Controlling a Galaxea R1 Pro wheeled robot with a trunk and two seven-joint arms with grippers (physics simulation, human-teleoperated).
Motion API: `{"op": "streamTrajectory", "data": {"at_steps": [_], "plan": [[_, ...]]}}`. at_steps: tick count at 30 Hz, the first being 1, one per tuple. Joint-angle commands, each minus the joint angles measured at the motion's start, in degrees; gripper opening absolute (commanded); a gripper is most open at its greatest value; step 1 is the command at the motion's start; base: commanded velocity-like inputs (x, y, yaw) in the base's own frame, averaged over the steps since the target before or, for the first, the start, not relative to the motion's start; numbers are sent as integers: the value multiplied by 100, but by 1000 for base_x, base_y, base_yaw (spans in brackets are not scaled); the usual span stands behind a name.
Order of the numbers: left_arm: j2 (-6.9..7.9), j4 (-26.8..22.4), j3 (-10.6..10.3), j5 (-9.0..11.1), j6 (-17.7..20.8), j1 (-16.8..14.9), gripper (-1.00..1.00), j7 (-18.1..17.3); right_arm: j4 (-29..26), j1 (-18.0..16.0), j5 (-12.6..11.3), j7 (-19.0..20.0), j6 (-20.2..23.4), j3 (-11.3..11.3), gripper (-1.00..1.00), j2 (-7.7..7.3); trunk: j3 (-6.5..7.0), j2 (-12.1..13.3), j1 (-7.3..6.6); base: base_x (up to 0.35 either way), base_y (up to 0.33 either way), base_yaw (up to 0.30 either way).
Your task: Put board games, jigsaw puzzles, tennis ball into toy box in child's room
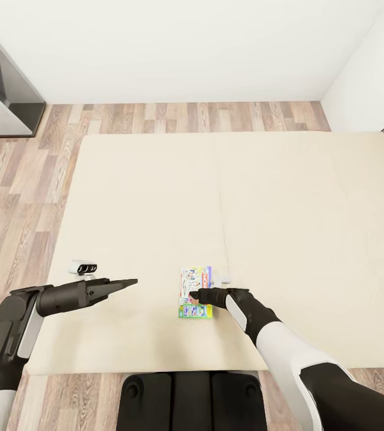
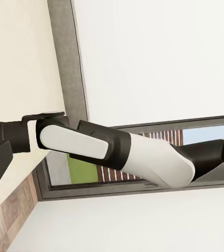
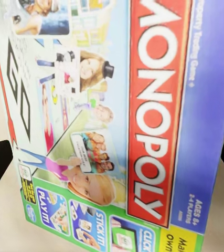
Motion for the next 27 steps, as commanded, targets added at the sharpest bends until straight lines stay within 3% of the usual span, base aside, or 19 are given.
{"op": "streamTrajectory", "data": {"at_steps": [1, 27], "plan": [[3, -3, -1, -2, 61, 0, 100, -21, -5, -2, -49, -11, 26, 19, 100, 0, -6, -9, 3, 0, 6, 0], [3, -2, -3, -2, 61, 0, 100, -21, -5, -2, -47, -11, 13, 22, 100, 0, -6, -9, 3, 0, 50, 0]]}}
